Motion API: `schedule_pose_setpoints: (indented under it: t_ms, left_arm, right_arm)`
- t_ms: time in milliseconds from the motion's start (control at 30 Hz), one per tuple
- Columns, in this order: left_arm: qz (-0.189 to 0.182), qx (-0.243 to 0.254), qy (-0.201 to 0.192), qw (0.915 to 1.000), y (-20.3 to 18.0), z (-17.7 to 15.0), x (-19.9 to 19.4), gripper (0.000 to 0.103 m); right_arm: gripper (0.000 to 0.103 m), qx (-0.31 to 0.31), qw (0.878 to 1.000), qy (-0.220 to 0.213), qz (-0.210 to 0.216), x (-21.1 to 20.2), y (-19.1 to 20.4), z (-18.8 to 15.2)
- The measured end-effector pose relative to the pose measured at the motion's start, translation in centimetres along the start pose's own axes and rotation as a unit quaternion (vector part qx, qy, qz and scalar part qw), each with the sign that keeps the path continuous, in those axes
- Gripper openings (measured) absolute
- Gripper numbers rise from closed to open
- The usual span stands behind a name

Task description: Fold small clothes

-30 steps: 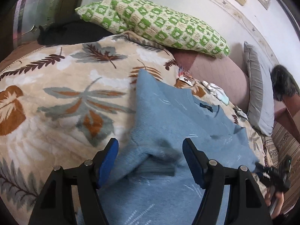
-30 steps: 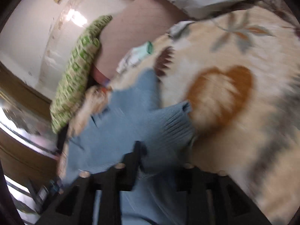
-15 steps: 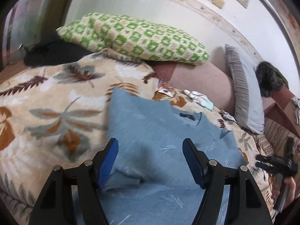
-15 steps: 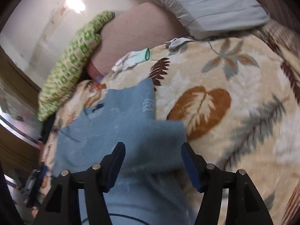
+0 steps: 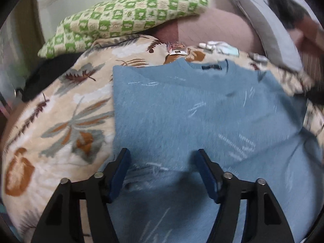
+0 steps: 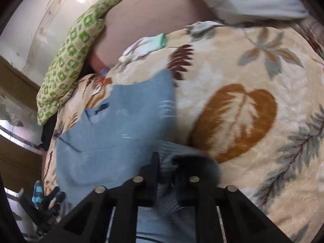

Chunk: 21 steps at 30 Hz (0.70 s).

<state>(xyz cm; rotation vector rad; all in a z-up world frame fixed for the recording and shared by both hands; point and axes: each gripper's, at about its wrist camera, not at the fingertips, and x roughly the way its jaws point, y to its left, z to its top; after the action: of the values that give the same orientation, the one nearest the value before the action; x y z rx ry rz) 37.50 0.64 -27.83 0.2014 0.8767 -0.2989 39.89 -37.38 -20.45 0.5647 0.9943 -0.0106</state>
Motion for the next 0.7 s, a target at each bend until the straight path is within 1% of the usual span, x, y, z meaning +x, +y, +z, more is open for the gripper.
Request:
schedule_pose_setpoints:
  t_ms: [33,67,133,167,233,267,300,333,367,400,433,467,500,567,600,633,667,700]
  left_arm:
    - [0.007,-0.003,-0.003,1.0,0.4,-0.2,-0.2,0.058]
    - [0.013,-0.013,-0.008,0.9998,0.9,-0.2,-0.5,0.05]
    - [0.049,-0.046,-0.016,0.9976,2.8,-0.3,-0.9,0.05]
    - [0.048,-0.071,-0.014,0.9962,4.1,-0.3,-0.9,0.05]
    - [0.03,-0.137,-0.009,0.99,7.0,-0.7,-0.9,0.05]
    - [0.03,-0.156,-0.016,0.9872,7.8,-0.8,-1.3,0.05]
    - [0.038,-0.17,-0.029,0.9843,8.4,-0.9,-1.8,0.049]
    - [0.05,-0.176,-0.04,0.9823,8.8,-0.9,-2.3,0.048]
    - [0.067,-0.183,-0.052,0.9794,9.4,-0.9,-2.8,0.046]
    - [0.079,-0.193,-0.063,0.976,10.1,-1.0,-3.3,0.046]
    - [0.088,-0.204,-0.067,0.9726,10.7,-1.1,-3.5,0.046]
    - [0.093,-0.216,-0.07,0.9696,11.3,-1.2,-3.6,0.046]
    - [0.088,-0.234,-0.071,0.9656,12.0,-1.2,-3.6,0.046]
    - [0.05,-0.257,-0.067,0.9627,12.9,-1.2,-3.2,0.046]
    - [0.028,-0.275,-0.066,0.9588,13.1,-0.9,-2.7,0.048]
    - [0.015,-0.285,-0.066,0.9561,13.1,-0.7,-2.6,0.052]
    - [-0.001,-0.293,-0.064,0.954,12.9,-0.3,-2.2,0.072]
    - [-0.022,-0.297,-0.057,0.953,12.4,0.0,-1.8,0.085]
  right_arm:
    - [0.011,-0.013,1.0,-0.005,0.001,-0.5,1.2,0.5]
    - [0.011,-0.025,1.0,-0.011,0.003,-0.9,2.3,0.8]
    - [0.011,-0.045,0.998,-0.03,0.018,-2.2,4.7,1.7]
    - [0.011,-0.051,0.997,-0.041,0.028,-2.8,5.8,2.0]
    - [0.01,-0.063,0.995,-0.066,0.043,-3.5,7.5,2.6]
    - [0.01,-0.065,0.993,-0.079,0.051,-3.7,7.8,2.8]
    - [0.01,-0.062,0.992,-0.091,0.058,-3.7,7.8,2.8]
    - [0.01,-0.056,0.992,-0.094,0.062,-3.2,7.4,2.7]
    - [0.01,-0.054,0.993,-0.09,0.054,-2.6,6.7,2.4]
    - [0.01,-0.044,0.995,-0.083,0.037,-1.4,5.6,2.1]
    - [0.011,-0.024,0.997,-0.064,0.031,-0.1,3.8,1.6]
    - [0.011,0.005,0.999,-0.036,0.04,1.5,1.6,1.0]
    - [0.011,0.022,0.999,-0.024,0.043,2.2,0.2,0.5]
    - [0.011,0.06,0.996,-0.022,0.065,2.6,-2.4,-0.6]
    - [0.011,0.074,0.993,-0.03,0.084,2.3,-3.2,-0.9]
    - [0.012,0.083,0.992,-0.036,0.091,2.0,-3.6,-1.1]
    - [0.014,0.086,0.991,-0.038,0.092,1.9,-3.8,-1.1]
    - [0.014,0.085,0.991,-0.037,0.091,1.9,-3.8,-1.1]
